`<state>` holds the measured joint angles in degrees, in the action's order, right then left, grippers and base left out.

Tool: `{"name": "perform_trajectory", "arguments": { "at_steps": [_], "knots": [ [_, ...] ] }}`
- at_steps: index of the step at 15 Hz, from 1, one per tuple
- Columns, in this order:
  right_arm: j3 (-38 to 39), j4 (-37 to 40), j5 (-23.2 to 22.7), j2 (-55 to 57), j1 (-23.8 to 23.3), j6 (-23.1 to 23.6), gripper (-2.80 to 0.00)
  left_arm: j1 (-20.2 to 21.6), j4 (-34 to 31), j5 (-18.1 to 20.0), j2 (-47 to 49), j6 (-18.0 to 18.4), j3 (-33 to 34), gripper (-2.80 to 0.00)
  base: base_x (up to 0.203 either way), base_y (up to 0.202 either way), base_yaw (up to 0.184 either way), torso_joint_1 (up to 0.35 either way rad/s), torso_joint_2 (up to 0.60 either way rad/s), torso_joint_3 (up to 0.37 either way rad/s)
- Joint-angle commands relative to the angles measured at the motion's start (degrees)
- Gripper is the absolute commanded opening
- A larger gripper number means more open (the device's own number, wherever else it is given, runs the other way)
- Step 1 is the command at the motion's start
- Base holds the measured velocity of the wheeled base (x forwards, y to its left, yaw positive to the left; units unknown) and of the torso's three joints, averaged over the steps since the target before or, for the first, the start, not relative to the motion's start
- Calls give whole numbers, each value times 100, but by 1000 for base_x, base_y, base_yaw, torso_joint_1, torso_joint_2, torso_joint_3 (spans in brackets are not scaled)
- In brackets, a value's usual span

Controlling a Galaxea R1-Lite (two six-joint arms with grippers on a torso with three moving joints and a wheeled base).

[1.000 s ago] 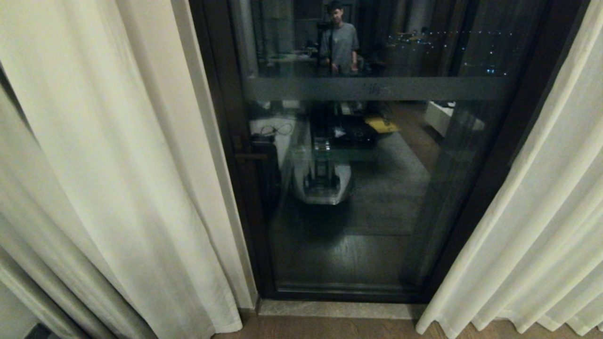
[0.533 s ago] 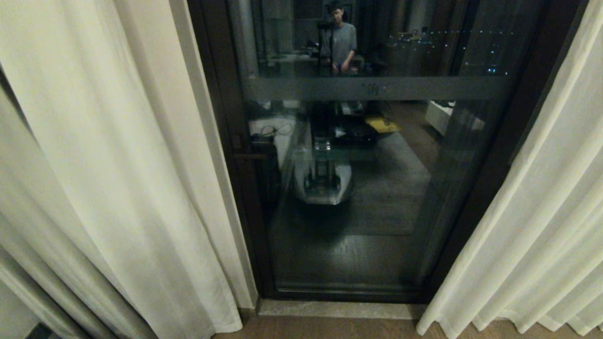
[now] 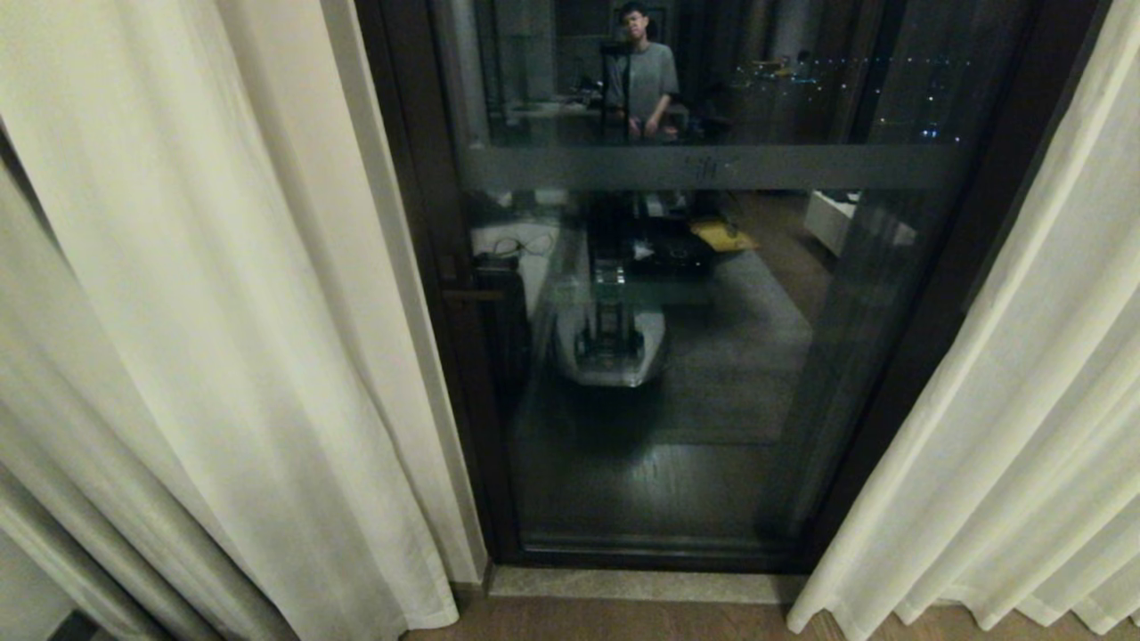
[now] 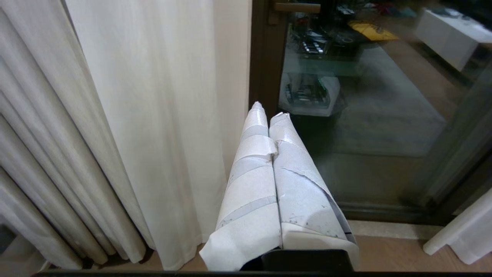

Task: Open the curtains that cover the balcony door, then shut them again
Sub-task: Close the inner curtains on both sides

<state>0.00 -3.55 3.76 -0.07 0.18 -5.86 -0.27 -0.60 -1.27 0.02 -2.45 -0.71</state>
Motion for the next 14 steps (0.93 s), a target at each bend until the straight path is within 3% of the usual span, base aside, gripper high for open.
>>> {"name": "perform_trajectory", "arguments": {
  "at_steps": [1, 6, 14],
  "knots": [
    [0, -6, 2, 7, 8, -2, -280, 0, 39, -21, -2, 110, -59, -280, 0, 0, 0, 0, 0, 0],
    [0, -6, 2, 7, -1, -2, -280, 0, -149, -45, 208, 174, -1046, -280, 0, 0, 0, 0, 0, 0],
    [0, -6, 2, 7, -1, -2, -280, -28, -103, -376, 2899, 188, -2985, -280, 0, 0, 0, 0, 0, 0]
  ]
}}
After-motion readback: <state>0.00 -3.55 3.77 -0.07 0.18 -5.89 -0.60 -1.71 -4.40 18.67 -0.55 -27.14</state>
